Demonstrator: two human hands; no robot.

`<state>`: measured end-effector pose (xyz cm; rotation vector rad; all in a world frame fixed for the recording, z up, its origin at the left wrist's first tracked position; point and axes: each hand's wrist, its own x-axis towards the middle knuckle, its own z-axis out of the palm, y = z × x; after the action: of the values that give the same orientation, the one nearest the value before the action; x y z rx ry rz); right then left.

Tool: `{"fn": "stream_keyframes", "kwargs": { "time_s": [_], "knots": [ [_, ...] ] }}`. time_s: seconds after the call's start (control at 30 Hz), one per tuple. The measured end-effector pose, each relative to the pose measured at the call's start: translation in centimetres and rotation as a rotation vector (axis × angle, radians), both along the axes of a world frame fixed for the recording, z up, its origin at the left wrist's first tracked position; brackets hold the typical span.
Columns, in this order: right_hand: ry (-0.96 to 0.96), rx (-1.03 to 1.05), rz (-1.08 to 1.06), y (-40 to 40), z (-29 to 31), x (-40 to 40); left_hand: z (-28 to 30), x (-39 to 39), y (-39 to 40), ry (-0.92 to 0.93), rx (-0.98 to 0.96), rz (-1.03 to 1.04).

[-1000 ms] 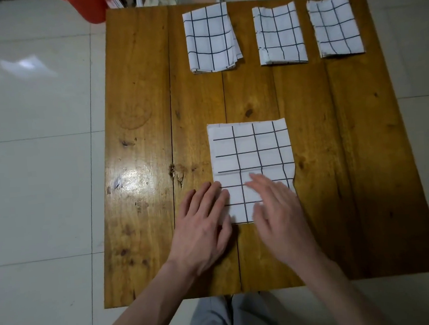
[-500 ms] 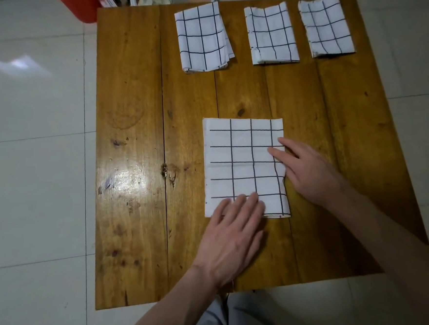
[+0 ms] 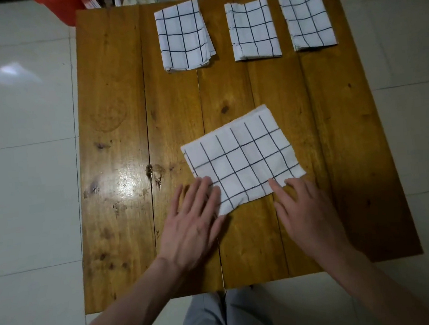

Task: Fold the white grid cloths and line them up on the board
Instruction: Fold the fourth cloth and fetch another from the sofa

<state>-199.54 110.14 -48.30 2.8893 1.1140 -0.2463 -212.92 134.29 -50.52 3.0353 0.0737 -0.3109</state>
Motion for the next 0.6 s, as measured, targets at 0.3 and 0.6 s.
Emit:
{"fn": "stream_keyframes", "kwargs": {
  "time_s": [0.3,0.6],
  "knots": [
    [0.068,0.099,-0.034,2.4,0.2,-4.3,0.2,0.1,-1.0,-0.074,-0.055,-0.070],
    [0.205,0.036,0.135,3.1,-2.5,-4.9,-1.3,-1.6,-3.7,-0.014,-0.081,-0.024]
  ]
}}
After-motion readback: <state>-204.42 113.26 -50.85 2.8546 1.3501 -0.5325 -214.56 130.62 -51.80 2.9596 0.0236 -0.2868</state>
